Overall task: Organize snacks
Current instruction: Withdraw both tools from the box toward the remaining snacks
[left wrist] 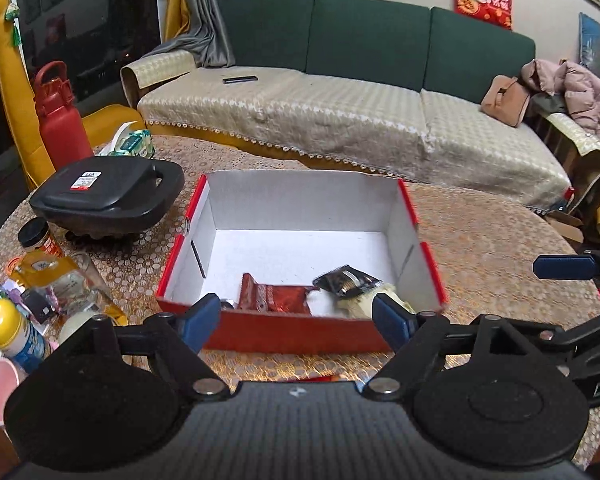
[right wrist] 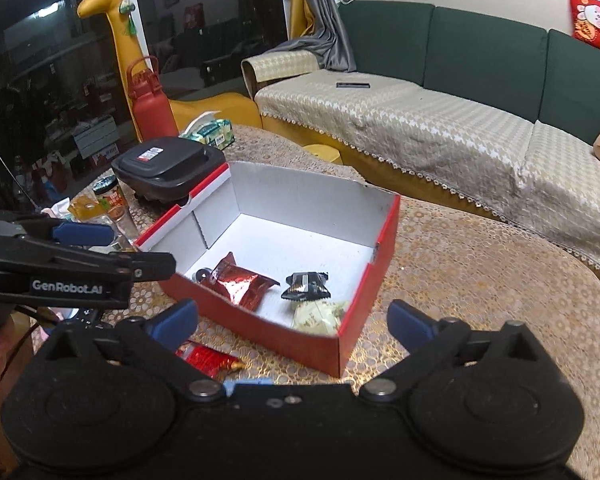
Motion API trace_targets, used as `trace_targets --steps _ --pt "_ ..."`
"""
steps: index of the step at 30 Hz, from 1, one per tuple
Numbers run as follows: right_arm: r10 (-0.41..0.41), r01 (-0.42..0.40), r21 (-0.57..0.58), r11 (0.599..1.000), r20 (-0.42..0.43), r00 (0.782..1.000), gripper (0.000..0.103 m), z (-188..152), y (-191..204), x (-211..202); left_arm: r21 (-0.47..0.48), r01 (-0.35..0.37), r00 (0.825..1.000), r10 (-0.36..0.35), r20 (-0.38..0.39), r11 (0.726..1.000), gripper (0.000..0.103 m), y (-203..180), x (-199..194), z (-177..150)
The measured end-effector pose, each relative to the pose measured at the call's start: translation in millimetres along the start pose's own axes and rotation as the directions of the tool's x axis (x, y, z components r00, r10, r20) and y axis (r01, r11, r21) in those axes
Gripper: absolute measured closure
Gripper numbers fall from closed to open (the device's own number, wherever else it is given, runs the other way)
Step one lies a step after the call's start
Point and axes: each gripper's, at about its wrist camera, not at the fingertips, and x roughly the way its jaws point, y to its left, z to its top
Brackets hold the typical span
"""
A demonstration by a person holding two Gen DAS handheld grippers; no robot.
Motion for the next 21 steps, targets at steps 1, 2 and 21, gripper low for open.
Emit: trace_targets --steps 1,2,21 --pt "0.003 -0.003 0.004 1.000 0.002 1.000 0.001 -3 -1 -4 -0.003 0.006 1.000 -0.006 0.003 1.000 0.018 -2 -5 -4" --pt "0.003 -0.003 0.009 1.000 0.005 1.000 0.001 -6 -2 -8 -0.007 0.008 1.000 -0.008 0.005 1.000 0.018 -3 -8 -8" --pt "-0.058 0.061 0.040 0.997 -0.052 0.997 0.000 -105 -38 -35 -0.080 0.053 0.989 -0.063 -0.130 0.995 0.004 -50 -6 -110"
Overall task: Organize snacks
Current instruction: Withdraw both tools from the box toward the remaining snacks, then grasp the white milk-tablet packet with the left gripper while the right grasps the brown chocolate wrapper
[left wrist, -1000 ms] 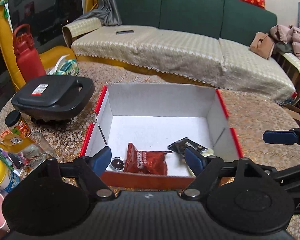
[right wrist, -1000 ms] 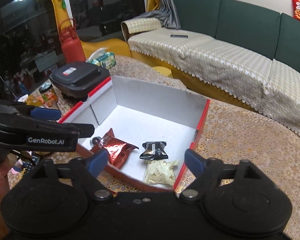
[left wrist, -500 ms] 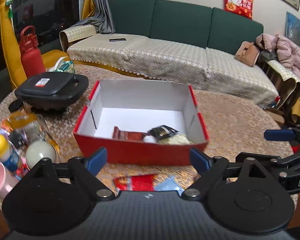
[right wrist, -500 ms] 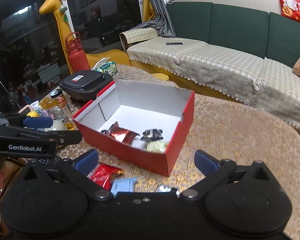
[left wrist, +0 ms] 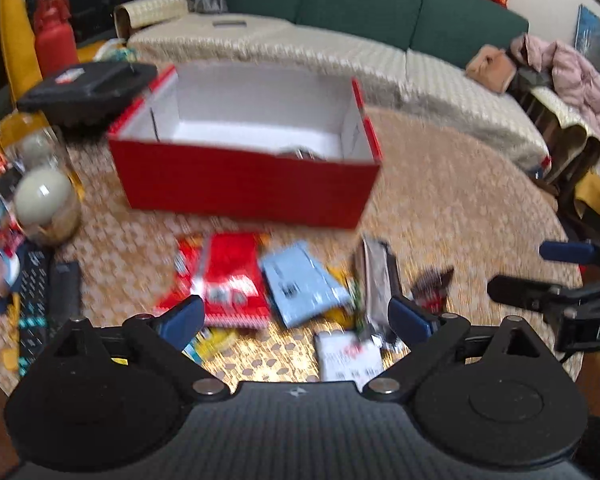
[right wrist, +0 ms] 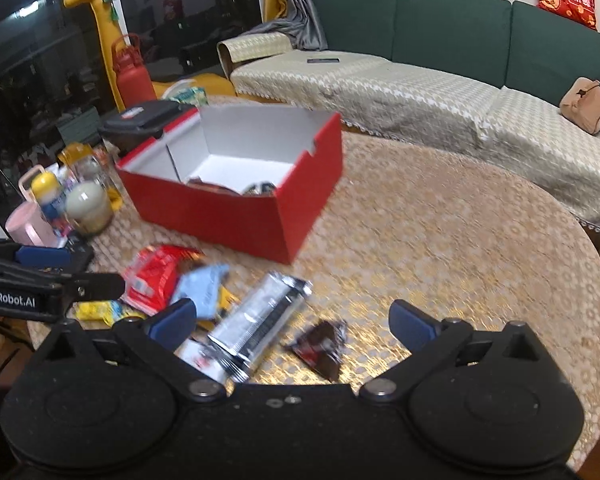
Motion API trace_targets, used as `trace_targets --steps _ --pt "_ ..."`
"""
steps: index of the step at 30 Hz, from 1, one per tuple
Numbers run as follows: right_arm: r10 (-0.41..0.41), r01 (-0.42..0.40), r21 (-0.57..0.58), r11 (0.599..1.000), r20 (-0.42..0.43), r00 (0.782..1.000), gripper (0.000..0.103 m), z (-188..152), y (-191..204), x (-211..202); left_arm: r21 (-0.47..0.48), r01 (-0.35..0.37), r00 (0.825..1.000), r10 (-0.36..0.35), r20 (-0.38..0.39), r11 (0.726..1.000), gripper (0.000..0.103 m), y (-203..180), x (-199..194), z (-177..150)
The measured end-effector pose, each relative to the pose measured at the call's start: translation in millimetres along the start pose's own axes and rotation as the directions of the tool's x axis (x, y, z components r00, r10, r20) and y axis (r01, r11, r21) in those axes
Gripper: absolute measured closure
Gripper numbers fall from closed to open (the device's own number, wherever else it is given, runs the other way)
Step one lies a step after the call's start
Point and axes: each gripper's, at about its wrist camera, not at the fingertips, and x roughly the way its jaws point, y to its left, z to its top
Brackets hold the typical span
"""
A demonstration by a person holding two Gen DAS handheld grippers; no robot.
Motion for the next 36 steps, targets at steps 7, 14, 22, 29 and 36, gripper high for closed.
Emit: trace_targets --steps 7,14,22,29,36 --pt "-0.013 0.011 -0.035 0.999 -0.046 0.999 0.000 -17 -16 16 0.031 -0.004 0.995 0.007 -0.102 1.000 0.004 -25 32 -25" --pt "-0.018 0.011 -0.062 0.998 -0.117 0.993 0.004 -29 -30 47 0.028 -0.023 0.984 0.028 -0.178 0.999 0.004 -33 61 -41" --pt "-0.027 0.003 -0.153 0.988 -0.153 0.988 0.012 -27 -31 81 0.042 -0.051 0.979 0.058 -0.195 0.998 0.004 -36 81 -47" --pt "-0.027 -0.021 -0.258 0.966 -0.181 0.983 0.021 -25 -18 106 0.094 -0.059 0.981 0.075 -0.180 0.994 0.005 -45 89 -49" --pt "-0.012 -0.035 -0.271 0.962 -0.172 0.985 0.036 -22 -10 116 0.143 -0.033 0.987 0.055 -0.153 0.989 0.025 -54 87 -49"
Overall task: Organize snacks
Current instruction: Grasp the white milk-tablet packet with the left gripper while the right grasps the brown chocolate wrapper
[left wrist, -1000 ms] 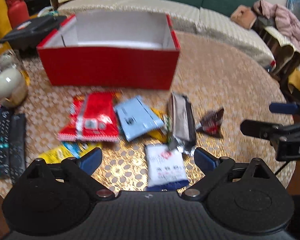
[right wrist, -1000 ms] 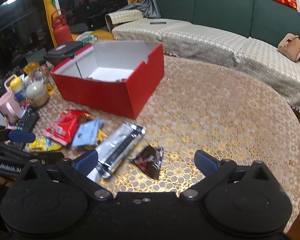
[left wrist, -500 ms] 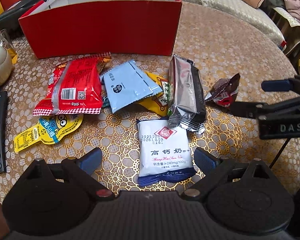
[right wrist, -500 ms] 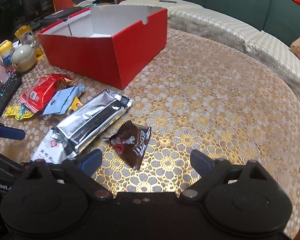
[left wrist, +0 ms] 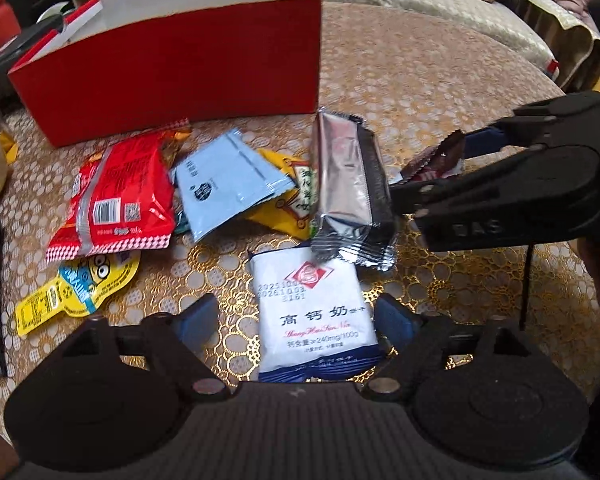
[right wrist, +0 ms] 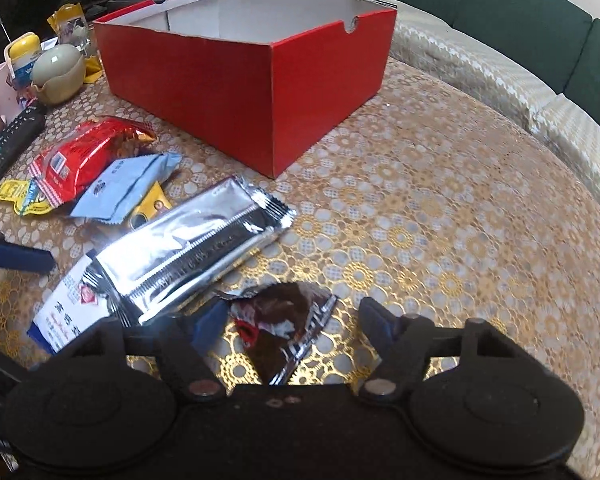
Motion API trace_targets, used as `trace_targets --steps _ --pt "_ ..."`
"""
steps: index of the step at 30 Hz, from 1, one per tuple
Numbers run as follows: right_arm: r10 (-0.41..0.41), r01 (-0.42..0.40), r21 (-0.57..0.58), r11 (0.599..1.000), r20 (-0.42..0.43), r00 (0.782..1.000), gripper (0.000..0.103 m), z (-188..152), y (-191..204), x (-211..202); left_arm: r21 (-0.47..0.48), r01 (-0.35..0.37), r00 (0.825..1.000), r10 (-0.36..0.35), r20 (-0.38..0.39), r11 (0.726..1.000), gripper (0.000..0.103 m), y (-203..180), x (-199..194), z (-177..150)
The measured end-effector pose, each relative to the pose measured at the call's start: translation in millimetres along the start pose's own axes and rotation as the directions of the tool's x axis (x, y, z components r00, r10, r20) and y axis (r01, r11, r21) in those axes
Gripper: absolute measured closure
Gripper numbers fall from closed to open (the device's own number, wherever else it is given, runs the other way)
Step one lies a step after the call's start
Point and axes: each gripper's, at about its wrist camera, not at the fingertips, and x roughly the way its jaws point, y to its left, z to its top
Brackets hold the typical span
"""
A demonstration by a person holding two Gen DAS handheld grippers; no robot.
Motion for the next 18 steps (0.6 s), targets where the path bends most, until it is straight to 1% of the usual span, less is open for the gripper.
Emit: trace_targets --steps 1,2,3,5,6,9,13,18 --pt "0.003 -0.003 -0.007 1.000 0.004 1.000 0.040 0 1 0 0.008 0.004 1.000 -0.004 0.007 1.000 0.029 -1 -1 0" --pt "0.005 -0.005 -0.013 1.000 0.007 1.000 0.043 1 2 0 0.017 0.008 1.000 -0.008 0.011 1.000 0.037 -3 -3 0" --pt "0.005 -0.004 -0.016 1.000 0.010 1.000 0.044 1 3 0 0.025 0.012 1.000 -0.012 0.014 1.000 0.043 -4 -3 0" --pt "0.001 -0.001 -0.024 1.000 0.015 1.000 0.047 0 5 -1 0.030 0.016 1.000 -0.016 0.015 0.999 0.050 -5 -5 0" --pt "-0.003 0.004 -0.027 1.000 0.019 1.000 0.049 0 6 -1 0.029 0.017 1.000 -0.017 0.013 0.999 0.052 -4 -6 0" --pt "-0.020 0.020 -0.015 1.000 0.025 0.999 0.055 -2 5 -4 0.017 0.023 1.000 -0.023 0.007 1.000 0.053 -2 -7 0" --pt "-0.018 0.017 0.033 0.999 0.035 0.999 0.065 -4 3 -11 -0.018 0.040 0.999 -0.040 -0.004 0.999 0.054 4 -11 -2" --pt "-0.029 0.026 0.081 0.996 0.039 0.999 0.066 -12 2 -20 -0.055 0.045 0.999 -0.045 -0.003 0.997 0.054 13 -18 -4"
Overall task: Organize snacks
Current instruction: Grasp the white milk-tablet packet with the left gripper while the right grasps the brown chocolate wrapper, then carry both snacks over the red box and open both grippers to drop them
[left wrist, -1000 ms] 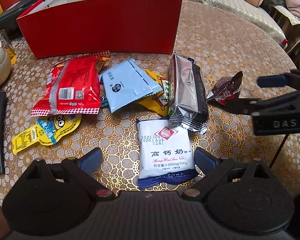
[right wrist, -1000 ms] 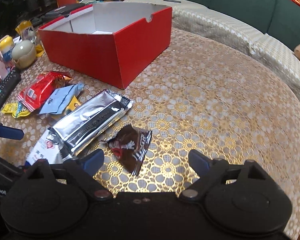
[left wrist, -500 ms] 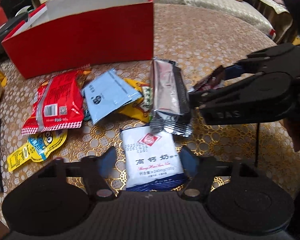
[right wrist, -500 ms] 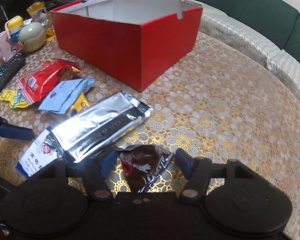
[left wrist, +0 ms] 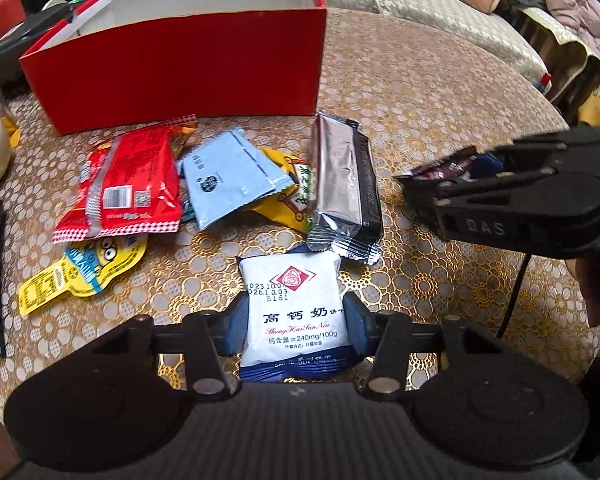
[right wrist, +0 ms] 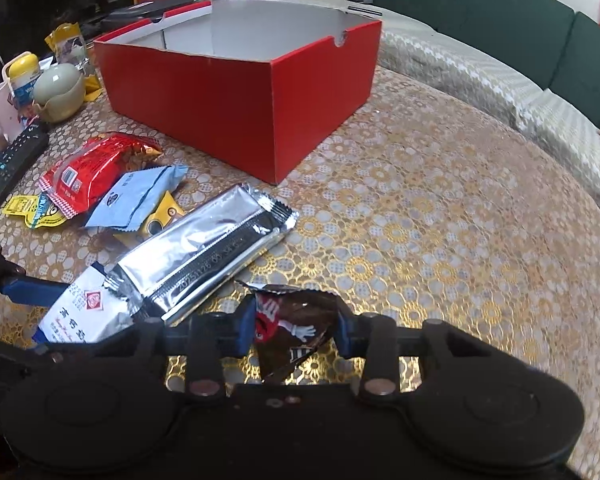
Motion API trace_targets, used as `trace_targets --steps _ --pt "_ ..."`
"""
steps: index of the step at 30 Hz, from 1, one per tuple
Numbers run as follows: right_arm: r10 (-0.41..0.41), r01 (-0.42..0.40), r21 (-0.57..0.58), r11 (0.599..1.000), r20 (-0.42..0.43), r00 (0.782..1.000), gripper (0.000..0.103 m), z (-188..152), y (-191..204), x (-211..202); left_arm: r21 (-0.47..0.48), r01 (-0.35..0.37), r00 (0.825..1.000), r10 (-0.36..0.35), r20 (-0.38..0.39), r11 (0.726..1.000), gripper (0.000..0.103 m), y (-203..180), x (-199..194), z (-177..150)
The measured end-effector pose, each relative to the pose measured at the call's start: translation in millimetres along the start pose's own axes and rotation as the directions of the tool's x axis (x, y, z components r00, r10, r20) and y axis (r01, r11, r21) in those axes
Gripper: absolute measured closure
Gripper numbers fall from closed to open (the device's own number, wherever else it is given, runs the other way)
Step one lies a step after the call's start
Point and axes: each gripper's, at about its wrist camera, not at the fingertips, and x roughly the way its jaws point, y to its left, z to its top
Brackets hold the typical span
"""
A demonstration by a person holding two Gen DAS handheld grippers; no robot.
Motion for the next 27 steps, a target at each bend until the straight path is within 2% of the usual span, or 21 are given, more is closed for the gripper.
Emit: trace_targets --steps 8,16,27 --pt "0.000 -0.002 0.053 0.999 0.028 1.000 0.066 -8 1 -29 -0.048 0.003 1.000 -0.002 0.021 0.999 0.054 14 -21 -5" --pt "0.031 -0.039 0.104 0.994 0.081 0.996 0.066 -11 9 -67 -0.080 -0.015 0.997 0.022 0.080 0.997 0.054 24 -49 -9" --pt "0.062 -0.077 0.084 0.993 0.177 0.982 0.066 15 29 -110 -0.078 -0.051 0.981 0.064 0.182 0.996 0.054 35 -89 11"
